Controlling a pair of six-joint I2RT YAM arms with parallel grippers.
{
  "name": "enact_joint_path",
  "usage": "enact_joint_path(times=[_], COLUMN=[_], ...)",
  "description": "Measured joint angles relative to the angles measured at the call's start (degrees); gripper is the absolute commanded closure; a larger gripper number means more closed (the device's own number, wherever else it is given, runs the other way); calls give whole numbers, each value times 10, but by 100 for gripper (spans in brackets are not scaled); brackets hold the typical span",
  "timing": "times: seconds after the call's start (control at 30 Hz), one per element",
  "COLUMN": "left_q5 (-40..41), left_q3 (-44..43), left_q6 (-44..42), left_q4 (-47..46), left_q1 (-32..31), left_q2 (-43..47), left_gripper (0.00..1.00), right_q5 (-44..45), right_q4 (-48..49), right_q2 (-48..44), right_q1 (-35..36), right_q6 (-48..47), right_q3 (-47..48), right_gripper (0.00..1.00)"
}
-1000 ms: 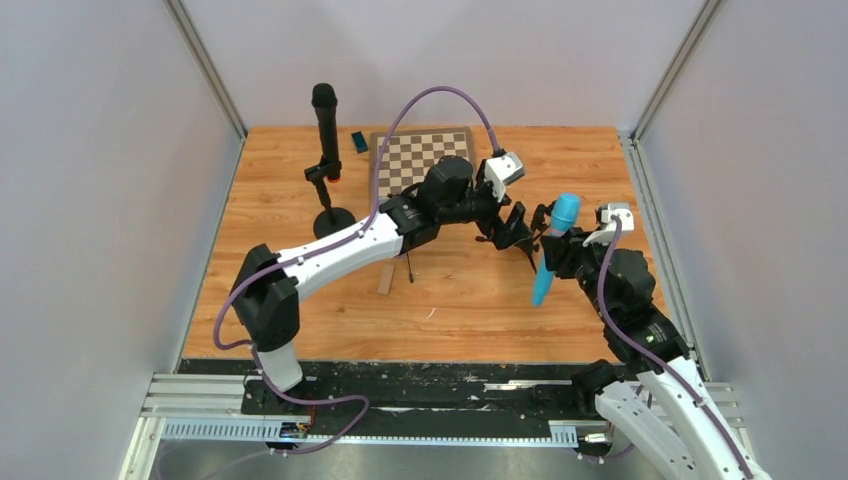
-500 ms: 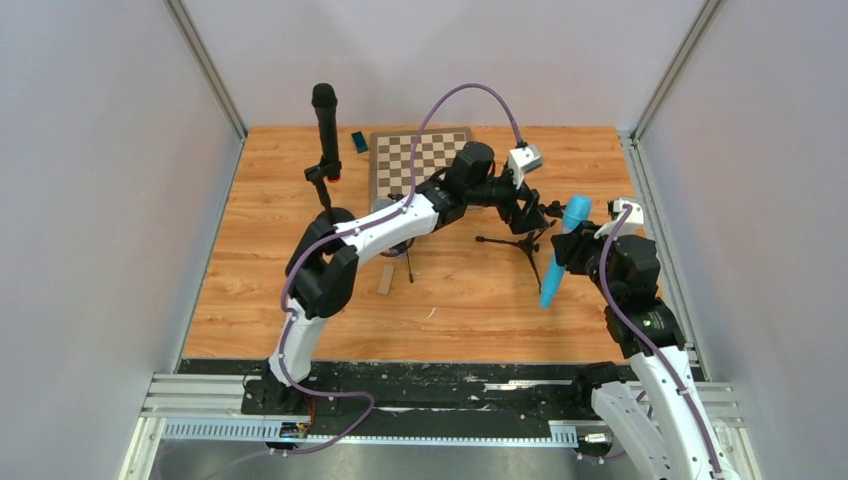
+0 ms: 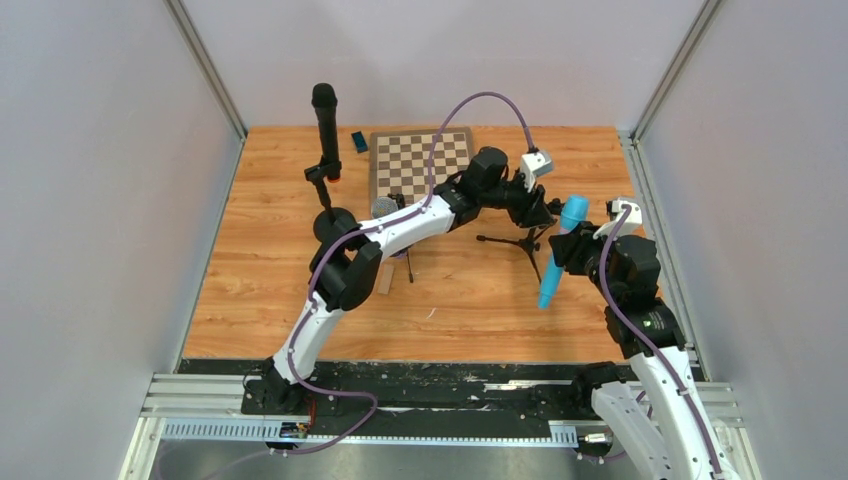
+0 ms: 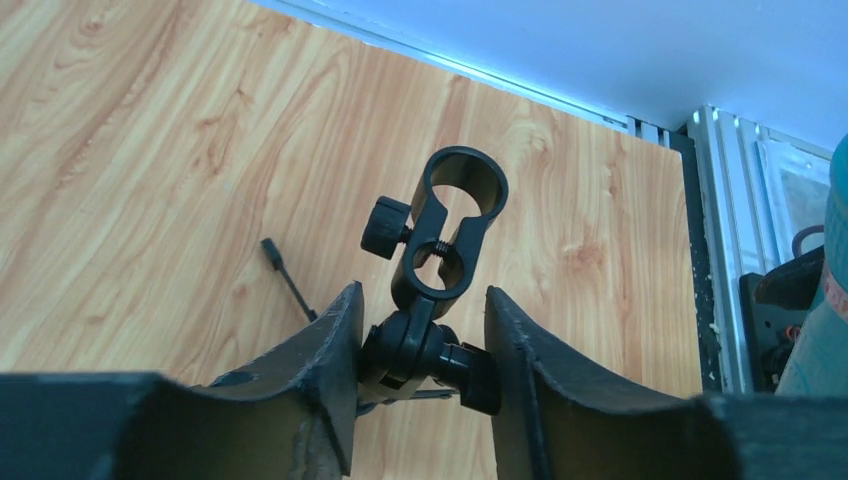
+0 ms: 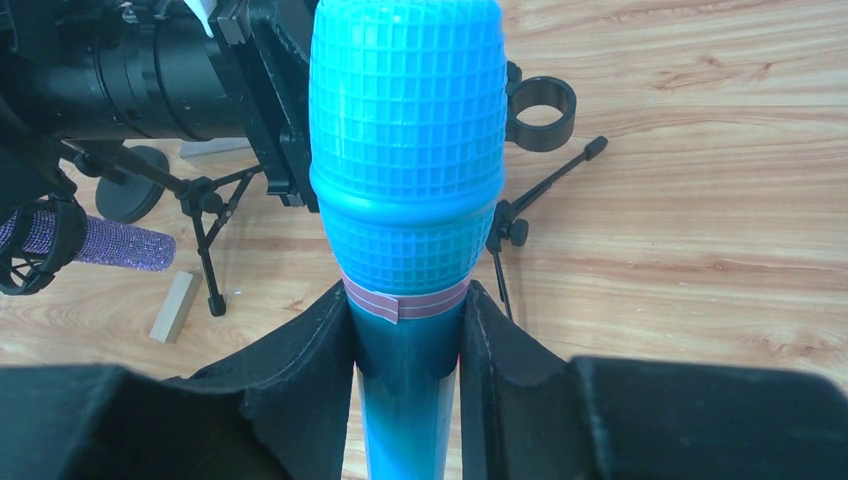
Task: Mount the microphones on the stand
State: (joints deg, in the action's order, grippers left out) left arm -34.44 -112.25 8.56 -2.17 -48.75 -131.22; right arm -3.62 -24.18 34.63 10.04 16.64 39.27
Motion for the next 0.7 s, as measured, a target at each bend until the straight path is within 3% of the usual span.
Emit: enact_joint_path(times=[0.2,0.3,0.7], left_q5=[-2,2,81], left_q3=[16,47,159], left_q6=[-15,-26,-23], left_q4=[-24,-30,-11], left_q1=[-3,-8,-38], left_q2=[6,25,119], left_gripper=[87,94,100], right_q5=[-7,-12,-21], right_q4=[0,-5,-4], right_q2=[0,0,0], right_q1=[0,0,0], right_q6=[0,0,-8], right_q3=[3,11,128], right_gripper=[100,100,100])
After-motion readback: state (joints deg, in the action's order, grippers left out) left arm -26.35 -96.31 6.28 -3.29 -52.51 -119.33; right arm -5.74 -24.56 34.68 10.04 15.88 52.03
